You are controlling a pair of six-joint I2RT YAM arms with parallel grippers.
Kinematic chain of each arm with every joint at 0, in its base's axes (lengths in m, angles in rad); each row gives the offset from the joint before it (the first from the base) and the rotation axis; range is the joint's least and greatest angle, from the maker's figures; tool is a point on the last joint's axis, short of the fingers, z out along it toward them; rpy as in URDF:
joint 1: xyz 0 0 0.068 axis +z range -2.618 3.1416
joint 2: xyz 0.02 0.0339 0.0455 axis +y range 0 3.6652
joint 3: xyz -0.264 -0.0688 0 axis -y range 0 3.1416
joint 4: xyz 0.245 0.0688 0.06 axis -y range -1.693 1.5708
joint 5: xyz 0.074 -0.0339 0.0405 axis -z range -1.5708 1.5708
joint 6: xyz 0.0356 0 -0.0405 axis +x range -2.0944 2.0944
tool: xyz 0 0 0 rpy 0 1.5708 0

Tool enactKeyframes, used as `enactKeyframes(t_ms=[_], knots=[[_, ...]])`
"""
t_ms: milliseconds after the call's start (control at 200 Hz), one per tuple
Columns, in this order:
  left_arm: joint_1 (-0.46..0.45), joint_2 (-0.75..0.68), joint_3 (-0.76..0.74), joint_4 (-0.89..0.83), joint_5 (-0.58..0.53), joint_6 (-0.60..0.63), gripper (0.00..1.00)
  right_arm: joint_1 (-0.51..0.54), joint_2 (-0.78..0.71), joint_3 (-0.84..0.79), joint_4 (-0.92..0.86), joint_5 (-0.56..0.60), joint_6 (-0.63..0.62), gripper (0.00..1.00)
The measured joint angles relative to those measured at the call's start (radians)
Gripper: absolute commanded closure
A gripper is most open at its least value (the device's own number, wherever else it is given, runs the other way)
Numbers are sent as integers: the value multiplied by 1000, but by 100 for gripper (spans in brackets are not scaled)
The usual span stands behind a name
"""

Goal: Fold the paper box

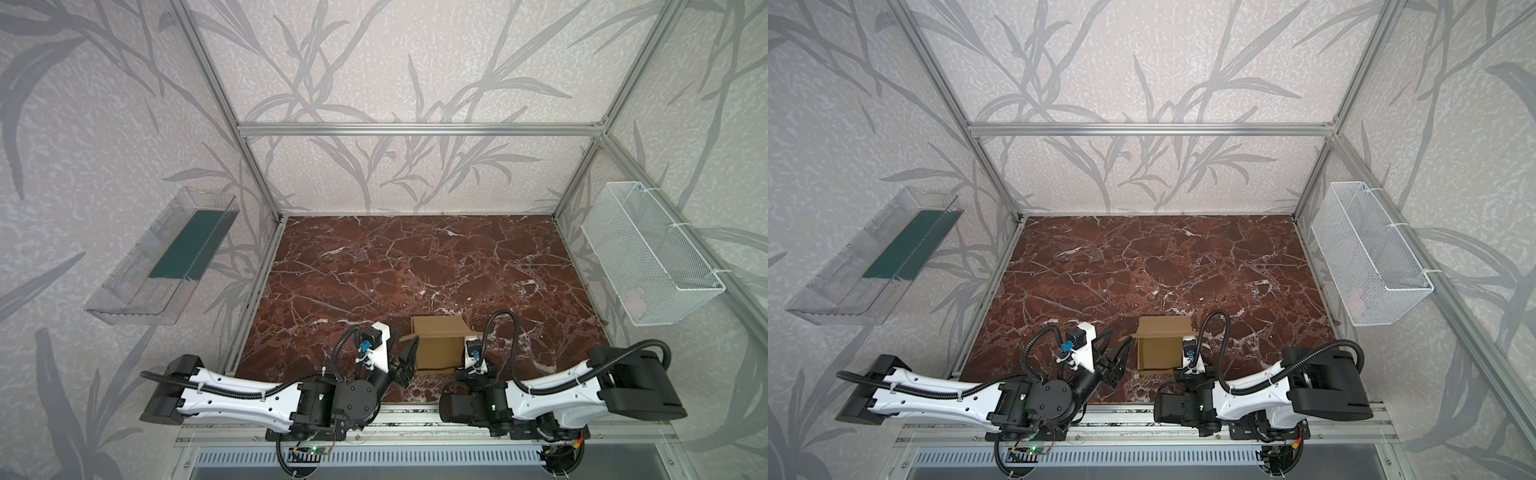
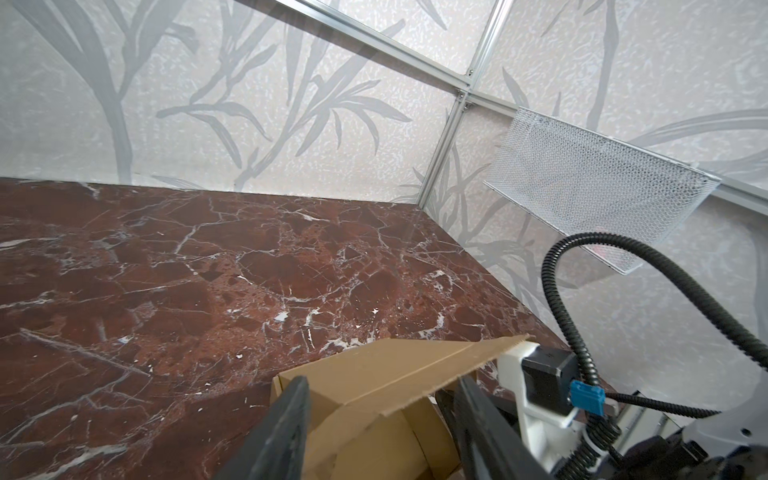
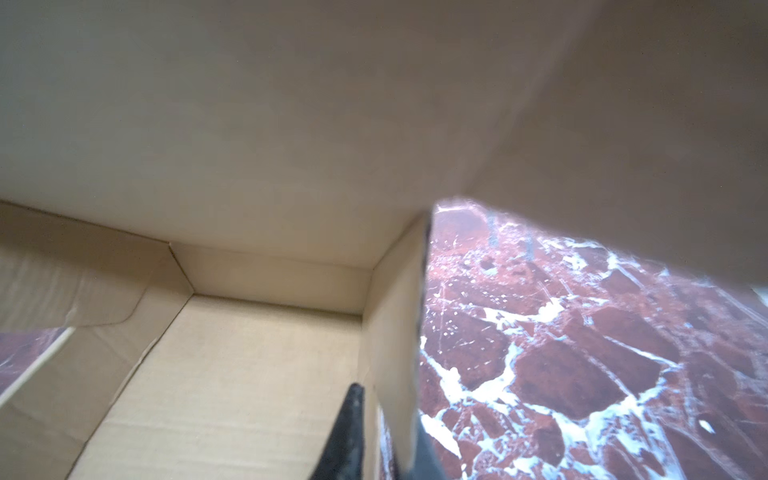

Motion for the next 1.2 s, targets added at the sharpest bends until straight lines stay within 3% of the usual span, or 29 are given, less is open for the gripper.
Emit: enactKeyframes(t_ms=[110, 275, 405, 750, 1015, 1200], knots=[[15, -6, 3, -45, -2, -44, 43, 4, -40, -36, 49, -23, -46, 74], [30, -38, 3, -84, -1, -82, 43, 21, -132, -52, 56, -39, -88, 54], [42, -46, 3, -106, 2, -97, 43, 28, -230, -52, 39, -62, -127, 45], [108, -40, 19, -177, 35, -146, 43, 48, -562, -55, -132, -168, -180, 35], [181, -38, 74, -243, 98, -189, 43, 95, -880, -51, -332, -228, -246, 35], [261, -34, 74, -270, 172, -219, 43, 138, -978, -6, -411, -253, -336, 35]])
